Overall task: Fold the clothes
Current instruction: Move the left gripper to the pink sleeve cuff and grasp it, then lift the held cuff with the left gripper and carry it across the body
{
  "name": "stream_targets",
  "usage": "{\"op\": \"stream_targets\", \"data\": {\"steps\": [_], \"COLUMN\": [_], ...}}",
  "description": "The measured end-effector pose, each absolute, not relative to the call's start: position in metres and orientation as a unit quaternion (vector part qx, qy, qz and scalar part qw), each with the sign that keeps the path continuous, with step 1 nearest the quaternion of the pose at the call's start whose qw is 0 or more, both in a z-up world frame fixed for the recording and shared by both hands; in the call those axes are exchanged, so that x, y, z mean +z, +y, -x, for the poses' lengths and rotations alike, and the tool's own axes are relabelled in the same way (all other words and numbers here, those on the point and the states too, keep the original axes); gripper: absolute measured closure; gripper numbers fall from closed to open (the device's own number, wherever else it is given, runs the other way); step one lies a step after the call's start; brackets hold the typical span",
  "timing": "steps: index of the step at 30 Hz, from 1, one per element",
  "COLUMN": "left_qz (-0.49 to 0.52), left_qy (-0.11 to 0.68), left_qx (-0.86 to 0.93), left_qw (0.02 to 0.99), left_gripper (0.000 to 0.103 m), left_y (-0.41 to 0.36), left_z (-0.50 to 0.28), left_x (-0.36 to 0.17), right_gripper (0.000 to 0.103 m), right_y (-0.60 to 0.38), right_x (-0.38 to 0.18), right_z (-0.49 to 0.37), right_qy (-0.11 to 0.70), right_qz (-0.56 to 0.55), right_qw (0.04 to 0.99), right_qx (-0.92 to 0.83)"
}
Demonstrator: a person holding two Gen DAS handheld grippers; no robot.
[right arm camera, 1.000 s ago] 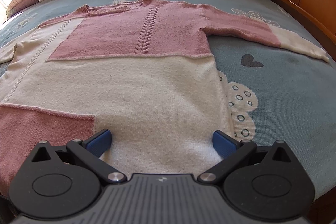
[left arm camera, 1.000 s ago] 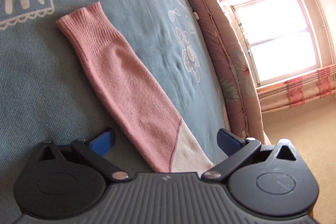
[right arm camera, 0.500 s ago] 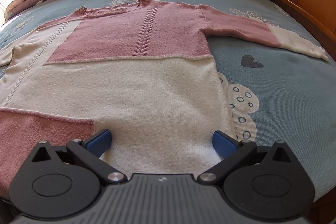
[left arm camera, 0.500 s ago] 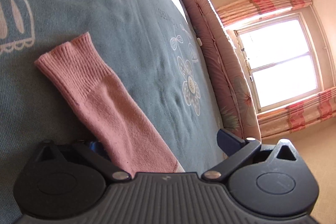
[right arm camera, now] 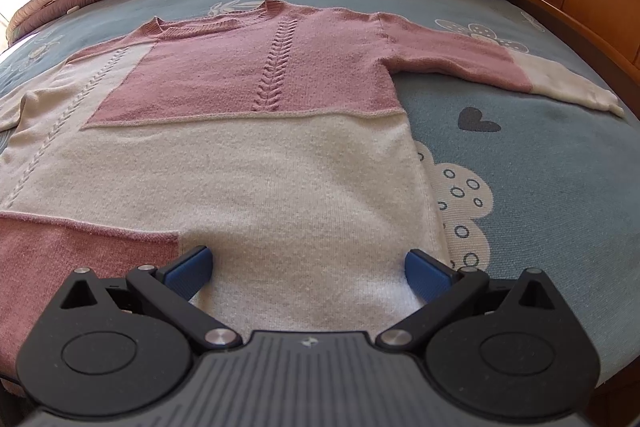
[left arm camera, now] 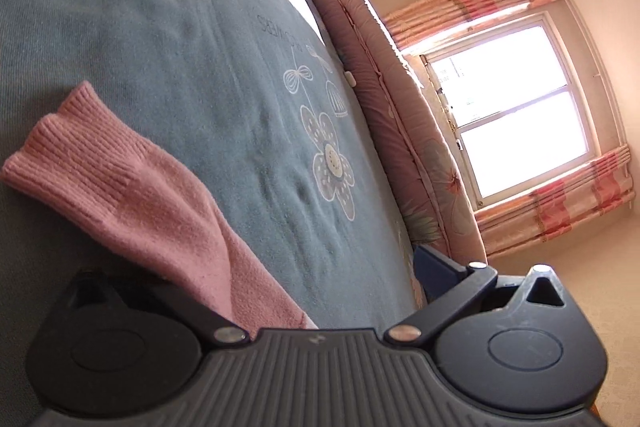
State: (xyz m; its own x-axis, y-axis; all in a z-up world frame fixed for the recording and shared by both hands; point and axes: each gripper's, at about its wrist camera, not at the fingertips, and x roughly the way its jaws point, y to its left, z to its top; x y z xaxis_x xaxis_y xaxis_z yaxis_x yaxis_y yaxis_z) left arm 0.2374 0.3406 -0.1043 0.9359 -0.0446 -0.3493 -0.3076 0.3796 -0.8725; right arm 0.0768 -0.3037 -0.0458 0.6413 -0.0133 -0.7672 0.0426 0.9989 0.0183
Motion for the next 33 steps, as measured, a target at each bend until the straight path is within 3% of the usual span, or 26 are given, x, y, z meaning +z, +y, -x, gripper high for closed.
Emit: {"op": "stream_targets", "data": {"steps": [16,33], "left_qz": [0.434,0.381], "left_qy": [0.277,0.318], "left_qx": [-0.028,-0.123], "left_qw": [0.857,0.859], "left_gripper": [0.001,0.001], "left_y": [0.284,0.201], "left_z": [-0.276,-0.308], "left_x": [-0.031,0.02], "right_gripper": [0.0,0.0], "right_y": [-0.241,-0.187], "right_x": [0.011,0.003], "right_z": [-0.109,-0.128], "right_qy": [0.439,0.467], "right_qz": [0.021,0.07], "right_qw": [0.888,0.856], "right_qx": [0.135,0.211]}}
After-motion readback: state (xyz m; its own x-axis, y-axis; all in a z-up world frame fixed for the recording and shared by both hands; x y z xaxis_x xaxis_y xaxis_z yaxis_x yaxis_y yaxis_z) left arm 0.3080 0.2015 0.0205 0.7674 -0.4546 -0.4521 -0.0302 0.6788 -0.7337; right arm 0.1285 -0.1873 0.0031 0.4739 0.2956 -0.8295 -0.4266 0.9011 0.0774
